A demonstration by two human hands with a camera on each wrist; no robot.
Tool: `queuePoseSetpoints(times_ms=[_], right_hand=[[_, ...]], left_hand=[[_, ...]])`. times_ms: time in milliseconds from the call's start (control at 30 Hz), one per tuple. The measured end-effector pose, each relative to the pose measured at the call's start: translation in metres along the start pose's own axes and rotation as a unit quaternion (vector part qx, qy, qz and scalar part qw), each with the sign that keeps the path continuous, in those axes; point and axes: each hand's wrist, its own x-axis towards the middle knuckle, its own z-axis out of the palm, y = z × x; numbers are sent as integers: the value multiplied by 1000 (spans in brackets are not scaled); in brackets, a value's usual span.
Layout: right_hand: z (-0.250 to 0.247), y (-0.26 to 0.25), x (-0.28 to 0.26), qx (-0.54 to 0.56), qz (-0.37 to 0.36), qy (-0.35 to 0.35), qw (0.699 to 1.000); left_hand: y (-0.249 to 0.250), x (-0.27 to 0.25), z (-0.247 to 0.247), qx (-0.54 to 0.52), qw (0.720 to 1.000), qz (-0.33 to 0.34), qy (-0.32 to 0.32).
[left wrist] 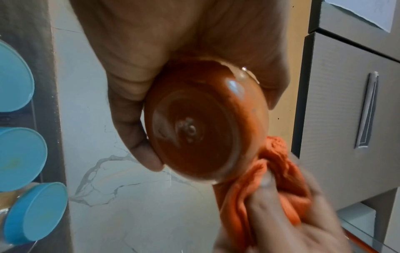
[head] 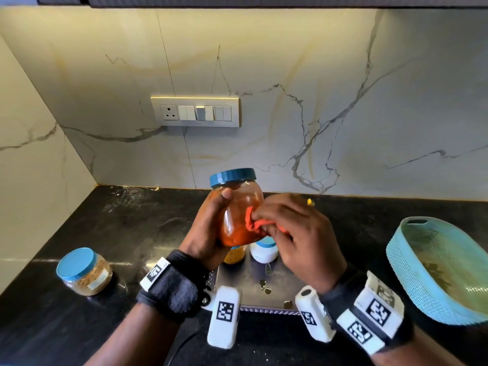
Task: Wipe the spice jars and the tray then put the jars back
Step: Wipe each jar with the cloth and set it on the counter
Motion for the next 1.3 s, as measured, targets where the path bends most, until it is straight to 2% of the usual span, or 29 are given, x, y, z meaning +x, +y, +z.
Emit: queuePoseSetpoints(times_ms=[133, 200, 367, 467, 633, 800, 967, 1033, 1233, 1300], right_hand=[[0, 13, 31, 48, 75, 79, 993], [3, 7, 34, 70, 79, 79, 991], [1, -7, 10, 38, -21, -17, 999], [-1, -3, 13, 6, -45, -16, 999], [0, 3, 21, -27, -36, -12, 999], [6, -5, 13, -54, -79, -34, 995], [-4, 8, 46, 25, 31, 49, 998], [-6, 12, 53, 63, 44, 59, 995], [-1, -13, 5, 12, -38, -24, 999], [1, -13, -4, 6, -59, -24, 998]], left_hand=[[-4, 0, 5, 1, 1000, -13, -9], [0, 1, 5, -21, 1000, -11, -10], [10, -1, -2, -68, 998, 5, 12], [11, 2, -1, -91, 995, 25, 23], [21, 0, 1, -9, 999, -5, 49], [15, -1, 10, 53, 997, 51, 22], [9, 1, 8, 85, 994, 62, 2], [8, 0, 7, 89, 994, 61, -3], [20, -4, 5, 16, 999, 40, 5], [21, -5, 4, 21, 999, 38, 7]])
